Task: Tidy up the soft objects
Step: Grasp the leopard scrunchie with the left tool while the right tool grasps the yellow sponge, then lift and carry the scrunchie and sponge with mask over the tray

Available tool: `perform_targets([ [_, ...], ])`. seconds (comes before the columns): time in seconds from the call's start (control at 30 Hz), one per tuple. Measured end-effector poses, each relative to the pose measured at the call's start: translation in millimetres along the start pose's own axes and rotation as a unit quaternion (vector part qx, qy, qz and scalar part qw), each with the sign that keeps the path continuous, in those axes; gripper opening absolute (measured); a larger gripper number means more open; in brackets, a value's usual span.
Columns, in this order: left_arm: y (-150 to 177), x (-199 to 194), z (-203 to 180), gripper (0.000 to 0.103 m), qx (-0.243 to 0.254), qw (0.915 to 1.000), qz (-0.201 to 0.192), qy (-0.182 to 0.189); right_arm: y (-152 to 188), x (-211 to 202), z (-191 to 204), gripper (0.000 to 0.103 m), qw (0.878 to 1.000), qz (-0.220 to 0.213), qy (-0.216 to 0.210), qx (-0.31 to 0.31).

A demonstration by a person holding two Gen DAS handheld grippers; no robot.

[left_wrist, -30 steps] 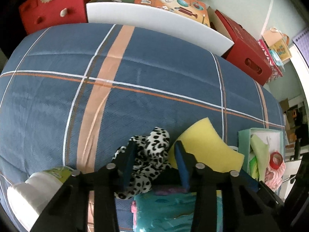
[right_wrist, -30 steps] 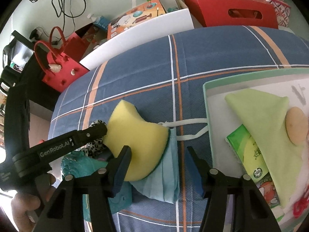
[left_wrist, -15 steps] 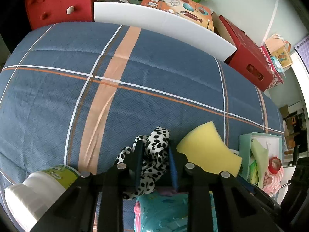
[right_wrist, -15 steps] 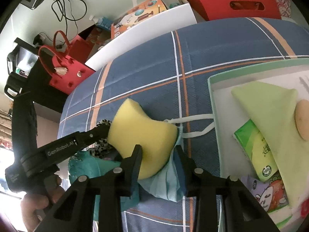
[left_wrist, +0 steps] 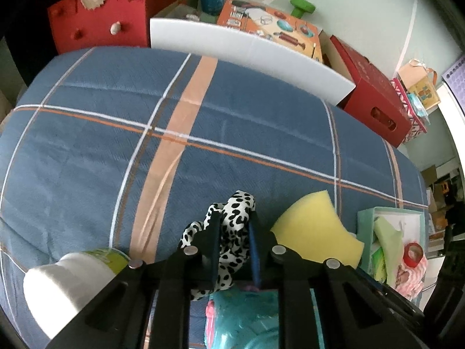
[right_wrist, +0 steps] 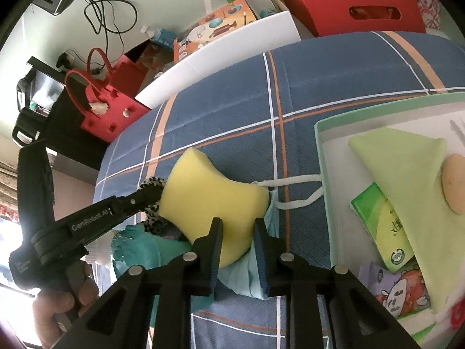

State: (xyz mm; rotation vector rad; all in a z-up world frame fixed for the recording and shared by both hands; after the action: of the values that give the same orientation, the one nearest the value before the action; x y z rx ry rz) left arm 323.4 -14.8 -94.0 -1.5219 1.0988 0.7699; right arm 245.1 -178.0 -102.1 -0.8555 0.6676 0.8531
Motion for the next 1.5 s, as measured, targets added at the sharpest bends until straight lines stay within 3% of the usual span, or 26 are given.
perform_targets([
  [0.37, -16.3, -80.2, -27.6, 0.016, 0.025, 0.9953, -0.093, 0.008, -12.4, -71.3, 12.4, 0.019, 0.996, -0.079, -0.021, -0.020],
  [0.6, -17.5, -118.6, -58.3, 0.016, 0.054, 0.9904, -0.126, 0.018, -17.3, -107.8, -3.5, 0.019, 0.992, -0.123, 0.012, -0.007],
  [0.77, -11.8, -113.1, -60.4, 0.016, 0.049, 0.9918, -0.117, 0.021, -13.4, -96.0, -8.5, 0.019, 0.995, -0.101, -0.001, 0.001],
  [1.03, -7.8, -98.4, -50.2, 0.016, 0.037, 0.9936, -0.105, 0.018, -1.2, -35.7, -14.2, 0.020, 0.999, -0.030, -0.002, 0.012],
  [1.17, -6.2, -93.6, -47.0, 0.016, 0.036, 0.9941, -0.100, 0.019, 8.1, -11.6, -17.2, 0.025, 1.000, 0.007, 0.003, 0.015],
  [1.2, -6.0, -93.1, -46.6, 0.016, 0.036, 0.9942, -0.100, 0.019, 8.8, -9.4, -18.2, 0.038, 1.000, 0.010, 0.016, 0.011],
  [1.23, -5.7, -92.8, -46.4, 0.016, 0.036, 0.9942, -0.100, 0.019, 8.3, -9.9, -19.8, 0.057, 1.000, 0.010, 0.022, 0.010],
  [1.27, -5.7, -92.4, -46.0, 0.016, 0.037, 0.9942, -0.099, 0.020, 8.5, -9.6, -20.3, 0.063, 1.000, 0.010, 0.024, 0.010],
  [1.5, -3.6, -86.9, -45.8, 0.016, 0.035, 0.9945, -0.095, 0.028, 15.2, -3.8, -9.8, 0.066, 0.999, 0.023, 0.024, -0.009],
])
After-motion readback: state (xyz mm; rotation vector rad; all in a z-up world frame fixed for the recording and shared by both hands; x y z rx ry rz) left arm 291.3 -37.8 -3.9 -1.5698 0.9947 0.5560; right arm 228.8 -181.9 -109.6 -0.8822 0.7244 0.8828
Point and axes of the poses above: each gripper's, at about its wrist camera, not at the fingertips, and x roughly the way its jaws point, z to its left, y to its underside, the point moved 7 cm from there along x, roughly the way its jaws point, and after that the axes turned 4 degrees about -z, right-handed, at the moved point
